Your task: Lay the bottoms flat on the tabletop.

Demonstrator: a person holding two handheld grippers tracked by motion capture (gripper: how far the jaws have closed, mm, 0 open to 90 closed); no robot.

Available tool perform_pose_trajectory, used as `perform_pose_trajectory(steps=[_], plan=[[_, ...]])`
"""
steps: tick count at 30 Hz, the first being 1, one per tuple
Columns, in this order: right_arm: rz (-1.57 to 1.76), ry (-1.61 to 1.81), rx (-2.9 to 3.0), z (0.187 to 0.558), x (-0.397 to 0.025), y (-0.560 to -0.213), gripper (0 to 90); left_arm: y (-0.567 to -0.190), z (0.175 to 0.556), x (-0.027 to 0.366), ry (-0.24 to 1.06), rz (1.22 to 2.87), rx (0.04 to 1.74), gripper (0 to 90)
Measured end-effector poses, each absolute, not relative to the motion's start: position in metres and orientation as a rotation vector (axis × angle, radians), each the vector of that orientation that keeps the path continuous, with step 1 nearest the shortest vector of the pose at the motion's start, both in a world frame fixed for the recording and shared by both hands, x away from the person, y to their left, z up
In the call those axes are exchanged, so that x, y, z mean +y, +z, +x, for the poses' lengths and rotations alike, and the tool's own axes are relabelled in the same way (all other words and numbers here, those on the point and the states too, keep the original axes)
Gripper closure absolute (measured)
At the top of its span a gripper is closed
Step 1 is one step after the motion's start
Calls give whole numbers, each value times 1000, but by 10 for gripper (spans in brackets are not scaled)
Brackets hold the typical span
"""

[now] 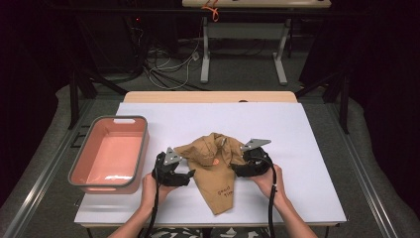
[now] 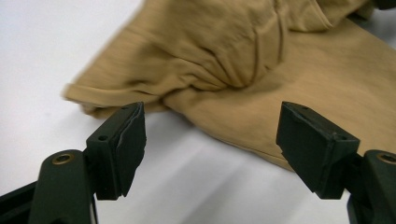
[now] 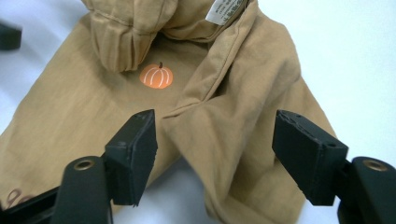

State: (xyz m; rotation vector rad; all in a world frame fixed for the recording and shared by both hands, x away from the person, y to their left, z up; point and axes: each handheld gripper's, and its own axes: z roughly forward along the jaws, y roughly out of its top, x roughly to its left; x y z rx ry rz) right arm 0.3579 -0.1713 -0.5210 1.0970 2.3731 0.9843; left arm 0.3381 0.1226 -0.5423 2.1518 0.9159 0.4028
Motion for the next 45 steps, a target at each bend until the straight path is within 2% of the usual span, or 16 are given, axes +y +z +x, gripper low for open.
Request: perform_pose_trajectory(steps=[3, 5, 8, 10, 13, 15, 17, 19, 22, 29, 33, 35, 39, 41, 45], plan=[[1117, 984, 2367, 363, -169, -526, 421, -550, 341, 116, 350, 2172, 936, 242], [1114, 981, 2362, 366, -168, -530, 531, -554, 344, 112, 326, 2184, 951, 261], [1123, 963, 2371, 368, -167, -534, 668, -561, 346, 109, 270, 2177, 977, 320], [1116, 966, 2385, 369, -166, -537, 742, -562, 346, 108, 294, 2176, 963, 363], [1130, 957, 2397, 369, -167, -538, 816, -563, 345, 107, 324, 2159, 962, 484], [1128, 950, 2402, 369, -169, -537, 839, -566, 345, 108, 364, 2160, 905, 614], [1153, 963, 2407, 367, -172, -534, 846, -567, 346, 107, 373, 2157, 876, 694], [1160, 963, 2408, 364, -176, -532, 848, -567, 344, 104, 385, 2172, 849, 779], [1184, 945, 2424, 358, -179, -529, 848, -566, 345, 104, 378, 2175, 838, 853], [1204, 876, 2515, 352, -179, -523, 847, -563, 349, 116, 356, 2166, 868, 874], [1185, 863, 2542, 351, -180, -522, 841, -558, 348, 125, 405, 2169, 881, 873], [1180, 891, 2532, 352, -181, -522, 788, -556, 350, 130, 406, 2160, 895, 870], [1134, 927, 2466, 353, -181, -520, 580, -557, 352, 134, 402, 2158, 910, 823], [1121, 942, 2423, 353, -179, -519, 499, -557, 352, 136, 394, 2152, 934, 760], [1089, 973, 2352, 356, -174, -518, 457, -558, 354, 137, 362, 2142, 954, 617]])
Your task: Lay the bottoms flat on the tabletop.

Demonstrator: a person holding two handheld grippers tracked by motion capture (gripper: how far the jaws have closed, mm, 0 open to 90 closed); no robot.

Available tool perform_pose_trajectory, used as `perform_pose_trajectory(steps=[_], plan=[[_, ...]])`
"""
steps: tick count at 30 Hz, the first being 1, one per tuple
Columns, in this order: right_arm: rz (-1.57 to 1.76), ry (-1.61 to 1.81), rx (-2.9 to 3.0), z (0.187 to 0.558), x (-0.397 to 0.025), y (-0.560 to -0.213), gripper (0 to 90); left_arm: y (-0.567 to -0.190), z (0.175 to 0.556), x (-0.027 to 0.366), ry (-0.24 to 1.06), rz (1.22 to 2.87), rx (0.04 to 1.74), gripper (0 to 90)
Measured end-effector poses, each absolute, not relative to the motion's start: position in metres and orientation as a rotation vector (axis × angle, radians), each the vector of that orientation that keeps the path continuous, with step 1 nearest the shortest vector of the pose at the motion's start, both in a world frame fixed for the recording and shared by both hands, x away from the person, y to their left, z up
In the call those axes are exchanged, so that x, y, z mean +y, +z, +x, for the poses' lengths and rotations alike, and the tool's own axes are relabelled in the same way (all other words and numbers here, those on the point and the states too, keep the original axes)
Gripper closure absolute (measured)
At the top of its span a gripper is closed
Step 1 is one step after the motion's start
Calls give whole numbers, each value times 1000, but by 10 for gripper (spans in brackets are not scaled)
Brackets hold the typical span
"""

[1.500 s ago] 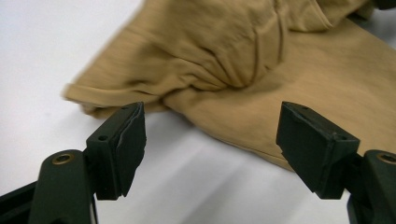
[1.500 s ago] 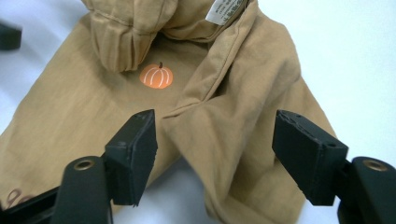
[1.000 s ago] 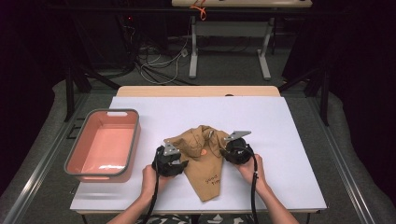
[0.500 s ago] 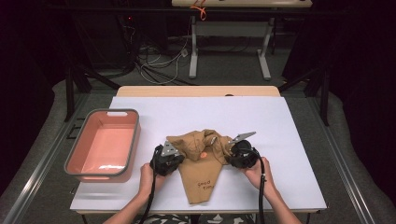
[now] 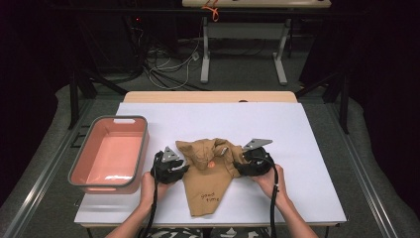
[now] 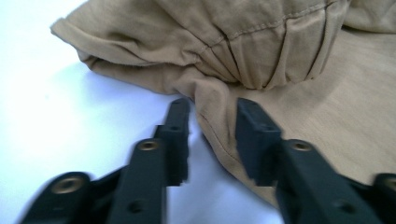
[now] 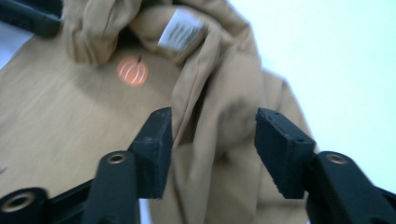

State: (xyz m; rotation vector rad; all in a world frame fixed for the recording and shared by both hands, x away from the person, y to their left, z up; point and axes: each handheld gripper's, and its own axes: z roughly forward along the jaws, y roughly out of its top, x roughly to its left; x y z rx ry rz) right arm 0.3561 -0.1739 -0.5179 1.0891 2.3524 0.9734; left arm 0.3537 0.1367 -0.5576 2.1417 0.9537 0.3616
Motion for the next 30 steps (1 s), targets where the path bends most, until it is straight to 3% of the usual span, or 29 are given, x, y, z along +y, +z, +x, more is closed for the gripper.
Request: perform_pose_trajectory(steps=[3, 6, 11, 13, 17, 30], plan=[[1028, 995, 2320, 359, -167, -519, 445, -559, 353, 133, 355, 2148, 941, 562], [948, 960, 2300, 361, -159, -524, 495, -563, 352, 128, 342, 2171, 925, 590], [975, 957, 2334, 366, -156, -531, 788, -566, 350, 124, 344, 2158, 893, 716], [1002, 971, 2333, 368, -158, -533, 844, -566, 351, 124, 339, 2156, 897, 764], [1088, 990, 2322, 371, -166, -532, 864, -565, 350, 125, 350, 2166, 886, 858], [1223, 945, 2327, 354, -191, -520, 861, -562, 351, 131, 364, 2163, 880, 867]])
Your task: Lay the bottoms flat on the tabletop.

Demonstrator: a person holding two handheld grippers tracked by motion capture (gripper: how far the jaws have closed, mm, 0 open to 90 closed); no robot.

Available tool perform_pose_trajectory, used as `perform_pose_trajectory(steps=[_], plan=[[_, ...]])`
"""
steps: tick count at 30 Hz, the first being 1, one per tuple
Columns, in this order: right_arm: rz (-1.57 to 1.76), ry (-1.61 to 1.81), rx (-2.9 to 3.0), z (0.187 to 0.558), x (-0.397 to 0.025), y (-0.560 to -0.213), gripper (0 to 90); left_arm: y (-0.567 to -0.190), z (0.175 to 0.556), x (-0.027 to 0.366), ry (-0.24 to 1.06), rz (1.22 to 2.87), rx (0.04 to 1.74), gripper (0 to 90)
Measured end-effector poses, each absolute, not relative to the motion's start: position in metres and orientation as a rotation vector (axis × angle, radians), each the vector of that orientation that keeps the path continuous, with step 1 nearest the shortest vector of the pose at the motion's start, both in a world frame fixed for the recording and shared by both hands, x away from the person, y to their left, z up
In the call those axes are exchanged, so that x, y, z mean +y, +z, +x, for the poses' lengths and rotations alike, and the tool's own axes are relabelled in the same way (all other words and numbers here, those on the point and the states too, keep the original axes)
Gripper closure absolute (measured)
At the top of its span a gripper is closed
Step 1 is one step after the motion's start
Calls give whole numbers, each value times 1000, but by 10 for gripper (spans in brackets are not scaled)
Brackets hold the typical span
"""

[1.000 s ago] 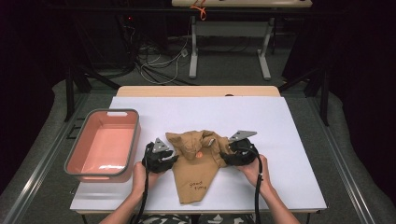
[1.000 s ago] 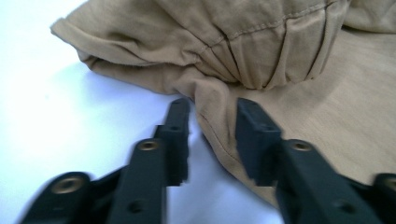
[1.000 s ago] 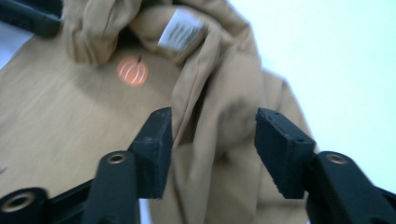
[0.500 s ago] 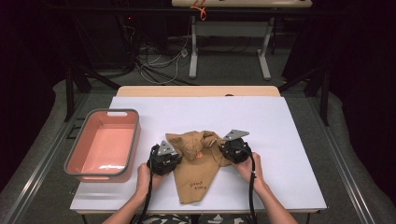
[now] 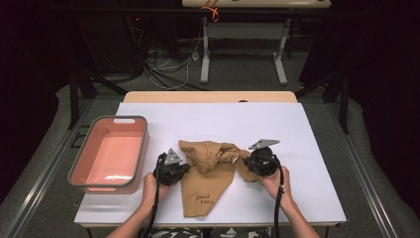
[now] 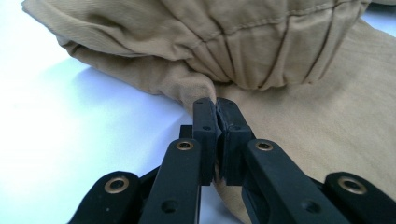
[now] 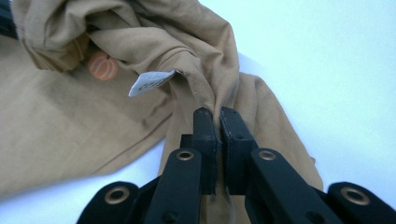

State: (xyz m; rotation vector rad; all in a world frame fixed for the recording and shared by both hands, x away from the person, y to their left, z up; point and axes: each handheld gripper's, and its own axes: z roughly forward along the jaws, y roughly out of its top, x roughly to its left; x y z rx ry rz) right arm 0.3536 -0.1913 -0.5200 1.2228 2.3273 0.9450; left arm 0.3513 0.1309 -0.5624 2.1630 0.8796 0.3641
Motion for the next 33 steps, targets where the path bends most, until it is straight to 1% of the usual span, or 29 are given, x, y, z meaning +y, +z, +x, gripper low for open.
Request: perform_pose_trajectory(steps=[2, 4, 6, 9, 11, 13, 15, 18, 20, 24, 27, 33], plan=[[1202, 927, 2341, 357, -189, -523, 839, -562, 352, 131, 364, 2171, 882, 846], [1163, 923, 2335, 358, -186, -524, 760, -563, 352, 130, 367, 2172, 889, 783], [1103, 911, 2345, 359, -182, -525, 601, -564, 353, 131, 368, 2176, 902, 673], [1031, 933, 2351, 361, -177, -525, 509, -564, 354, 131, 353, 2174, 903, 616], [997, 942, 2348, 363, -173, -526, 528, -565, 353, 130, 347, 2167, 906, 612], [964, 957, 2336, 363, -170, -526, 638, -565, 353, 129, 347, 2168, 898, 620], [959, 984, 2311, 364, -169, -525, 732, -565, 353, 128, 342, 2165, 891, 656], [995, 999, 2284, 367, -170, -525, 805, -566, 352, 126, 344, 2165, 877, 705], [1036, 1004, 2273, 369, -171, -526, 823, -566, 352, 125, 344, 2166, 870, 744], [1113, 1035, 2250, 375, -177, -528, 839, -566, 352, 123, 341, 2173, 859, 853], [1186, 1043, 2243, 378, -184, -528, 843, -565, 352, 125, 345, 2173, 864, 870], [1325, 1092, 2225, 379, -201, -528, 846, -560, 348, 129, 354, 2176, 862, 874]])
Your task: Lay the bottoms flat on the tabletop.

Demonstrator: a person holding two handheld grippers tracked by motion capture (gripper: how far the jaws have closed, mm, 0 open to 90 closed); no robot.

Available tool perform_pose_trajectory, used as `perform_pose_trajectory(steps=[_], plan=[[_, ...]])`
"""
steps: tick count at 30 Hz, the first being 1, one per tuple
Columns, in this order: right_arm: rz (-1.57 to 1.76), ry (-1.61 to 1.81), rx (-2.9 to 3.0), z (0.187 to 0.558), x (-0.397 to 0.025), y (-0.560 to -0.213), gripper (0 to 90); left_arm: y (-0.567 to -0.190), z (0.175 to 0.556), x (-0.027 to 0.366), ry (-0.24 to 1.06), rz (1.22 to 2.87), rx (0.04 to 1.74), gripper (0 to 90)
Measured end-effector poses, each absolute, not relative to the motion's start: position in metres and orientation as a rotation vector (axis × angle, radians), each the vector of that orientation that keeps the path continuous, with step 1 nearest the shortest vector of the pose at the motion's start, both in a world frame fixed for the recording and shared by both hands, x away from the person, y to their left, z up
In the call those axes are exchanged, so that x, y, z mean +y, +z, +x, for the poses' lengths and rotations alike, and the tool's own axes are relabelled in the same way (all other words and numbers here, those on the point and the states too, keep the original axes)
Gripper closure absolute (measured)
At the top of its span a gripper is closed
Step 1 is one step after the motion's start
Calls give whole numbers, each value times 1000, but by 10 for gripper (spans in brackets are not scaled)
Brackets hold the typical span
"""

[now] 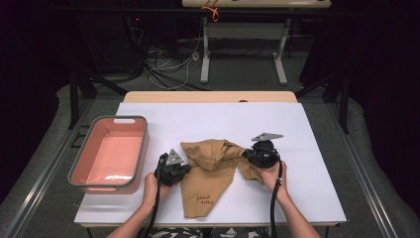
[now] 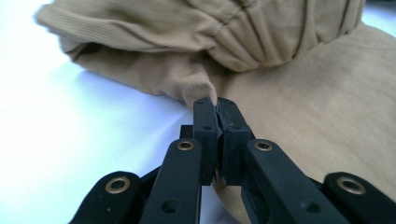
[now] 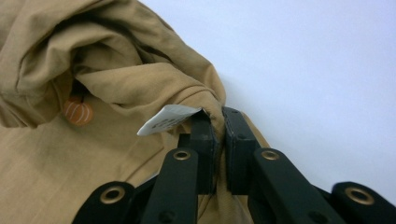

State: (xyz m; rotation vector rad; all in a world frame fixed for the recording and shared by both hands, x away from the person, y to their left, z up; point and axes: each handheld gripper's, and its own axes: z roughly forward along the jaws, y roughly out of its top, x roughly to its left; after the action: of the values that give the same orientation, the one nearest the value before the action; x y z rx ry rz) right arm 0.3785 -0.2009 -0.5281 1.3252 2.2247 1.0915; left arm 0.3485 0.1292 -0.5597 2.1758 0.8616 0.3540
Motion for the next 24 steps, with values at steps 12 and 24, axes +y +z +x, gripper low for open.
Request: perform_pose_trajectory(steps=[12, 24], plan=[[1280, 975, 2232, 375, -202, -530, 649, -560, 351, 130, 393, 2187, 861, 679], [1111, 942, 2232, 364, -191, -518, 492, -558, 349, 119, 430, 2193, 830, 486]])
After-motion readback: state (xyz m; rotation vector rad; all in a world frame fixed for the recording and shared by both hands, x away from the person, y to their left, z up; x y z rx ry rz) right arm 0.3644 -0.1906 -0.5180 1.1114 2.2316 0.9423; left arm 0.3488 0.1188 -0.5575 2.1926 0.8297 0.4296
